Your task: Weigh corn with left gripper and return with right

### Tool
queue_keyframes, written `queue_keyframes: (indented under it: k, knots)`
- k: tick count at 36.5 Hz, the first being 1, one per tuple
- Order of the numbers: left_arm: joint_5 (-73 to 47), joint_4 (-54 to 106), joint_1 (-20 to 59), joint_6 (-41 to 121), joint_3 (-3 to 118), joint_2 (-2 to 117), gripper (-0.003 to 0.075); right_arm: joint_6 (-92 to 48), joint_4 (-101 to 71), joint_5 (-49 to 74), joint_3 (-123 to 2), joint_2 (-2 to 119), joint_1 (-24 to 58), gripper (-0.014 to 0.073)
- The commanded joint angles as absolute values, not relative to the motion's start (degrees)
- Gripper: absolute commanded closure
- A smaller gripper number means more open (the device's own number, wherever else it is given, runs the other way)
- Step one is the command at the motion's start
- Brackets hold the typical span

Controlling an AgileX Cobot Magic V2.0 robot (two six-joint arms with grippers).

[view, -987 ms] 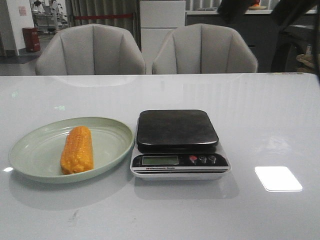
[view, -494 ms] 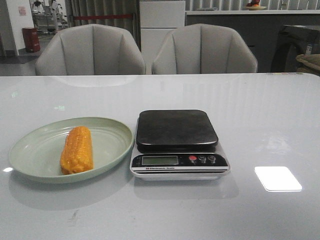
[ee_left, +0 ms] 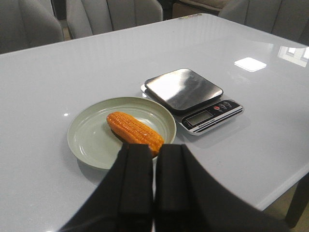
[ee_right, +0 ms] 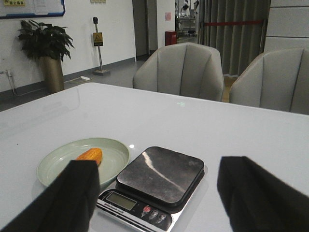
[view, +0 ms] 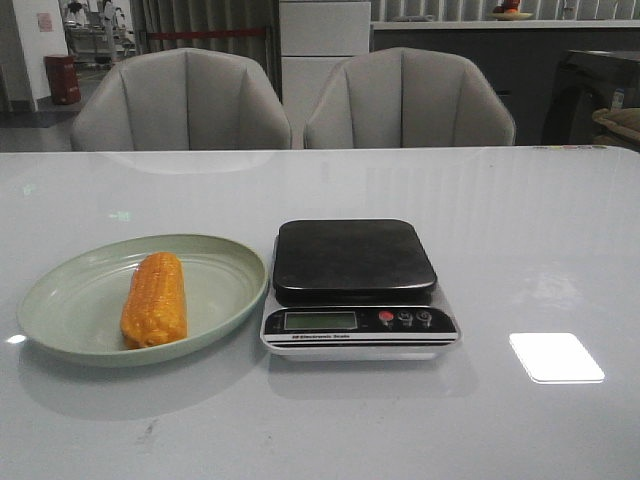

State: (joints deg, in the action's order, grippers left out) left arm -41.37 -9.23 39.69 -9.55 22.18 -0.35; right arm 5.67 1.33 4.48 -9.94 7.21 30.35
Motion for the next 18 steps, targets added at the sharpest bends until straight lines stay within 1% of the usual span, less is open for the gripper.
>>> queue_keyframes:
  k: [1,3,4,6,8,9,18]
  knots:
    - [-36.92,-9.7,39.87,-9.45,23.56,-1.21,0.0606,5.07,2.01,-0.48,-11.31,7.6,30.06,0.0067]
    - [-36.92,-9.7,39.87,-9.45,23.56,-1.21,0.0606,5.07,2.01,1.78,-11.31,7.6,30.06,0.021]
    - [-36.92,-9.7,39.87,-9.45,23.56,-1.21,0.0606,5.07,2.01,3.56,-11.31,7.6,30.06,0.0333]
    - [-36.92,-9.7,39.87,-9.45,23.56,-1.21,0.0606,5.07,2.01,5.05,-11.31,7.56,30.06,0.0482]
    - [-36.92,-9.7,39.87,-9.45,23.56,-1.21,0.0606,5.16,1.79,5.82,-11.31,7.56,30.06,0.0433]
    - [-36.92,-9.7,39.87,-9.45,23.56,-1.21,0.0606,5.16,1.79,5.9,-11.31,7.56,30.06,0.0428]
    - [-36.92,-9.7,39.87,-9.45,23.56,-1.21,0.0606,5.16,1.79,5.9,-11.31,7.56,30.06,0.0429]
